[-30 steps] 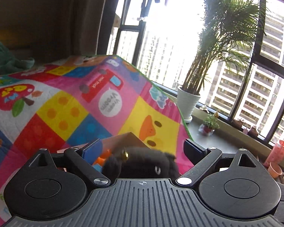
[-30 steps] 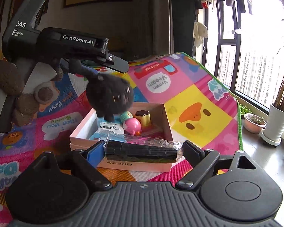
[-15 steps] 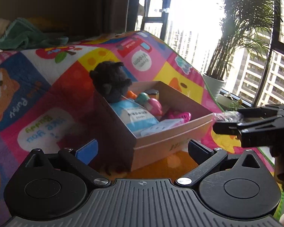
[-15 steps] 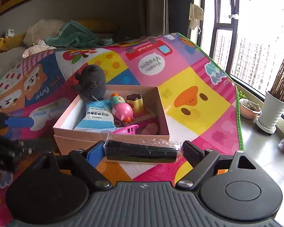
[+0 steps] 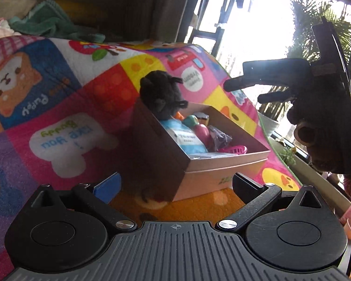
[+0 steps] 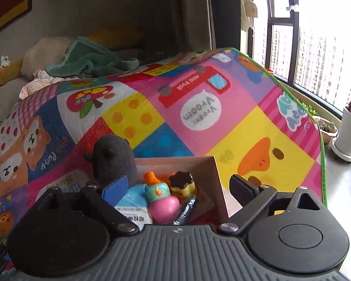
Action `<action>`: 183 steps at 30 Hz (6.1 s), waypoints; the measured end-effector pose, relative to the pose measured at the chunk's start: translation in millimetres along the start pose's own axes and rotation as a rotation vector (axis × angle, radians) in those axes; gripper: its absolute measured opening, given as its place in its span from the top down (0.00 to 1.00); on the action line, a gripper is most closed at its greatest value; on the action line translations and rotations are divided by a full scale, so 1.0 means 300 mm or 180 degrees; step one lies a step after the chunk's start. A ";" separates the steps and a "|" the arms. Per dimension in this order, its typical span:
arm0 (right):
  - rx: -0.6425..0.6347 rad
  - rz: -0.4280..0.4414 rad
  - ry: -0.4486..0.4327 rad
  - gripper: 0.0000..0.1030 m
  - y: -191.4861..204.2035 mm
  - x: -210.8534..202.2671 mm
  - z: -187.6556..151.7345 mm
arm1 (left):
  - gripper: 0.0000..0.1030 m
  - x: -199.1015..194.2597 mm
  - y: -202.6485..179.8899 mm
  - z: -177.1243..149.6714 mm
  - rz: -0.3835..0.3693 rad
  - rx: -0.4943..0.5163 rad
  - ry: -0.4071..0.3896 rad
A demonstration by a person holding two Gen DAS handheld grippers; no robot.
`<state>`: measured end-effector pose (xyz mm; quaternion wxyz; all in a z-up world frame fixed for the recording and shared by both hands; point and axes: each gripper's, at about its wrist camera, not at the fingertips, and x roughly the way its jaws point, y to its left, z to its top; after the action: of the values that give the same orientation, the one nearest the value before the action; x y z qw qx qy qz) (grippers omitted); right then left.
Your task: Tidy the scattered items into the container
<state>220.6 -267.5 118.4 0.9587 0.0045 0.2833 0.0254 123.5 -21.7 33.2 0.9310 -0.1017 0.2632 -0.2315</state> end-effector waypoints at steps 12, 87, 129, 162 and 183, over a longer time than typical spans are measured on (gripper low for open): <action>-0.0891 -0.0279 -0.0393 0.12 0.400 0.257 0.082 | 0.00 0.018 0.140 -0.004 0.0290 -0.0457 -0.0048; 0.0081 0.0043 0.0438 0.41 0.106 0.293 0.029 | 0.00 -0.187 -0.051 0.026 0.0452 0.0100 0.0077; 0.0795 0.0476 0.0283 0.70 -0.130 0.140 -0.004 | 0.00 0.002 -0.089 0.039 0.0675 0.0506 0.0426; 0.0794 0.0168 0.0096 0.00 -0.128 -0.184 -0.557 | 0.00 0.040 -0.100 -0.085 0.1130 0.0724 0.0435; 0.0134 -0.0233 0.0383 0.00 -0.002 -0.044 -0.553 | 0.00 0.094 -0.072 -0.093 0.1162 0.0515 0.0568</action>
<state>119.4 -269.8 -13.8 0.9399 0.0128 0.3409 -0.0155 121.5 -56.0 3.9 0.9356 0.0436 0.3392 -0.0876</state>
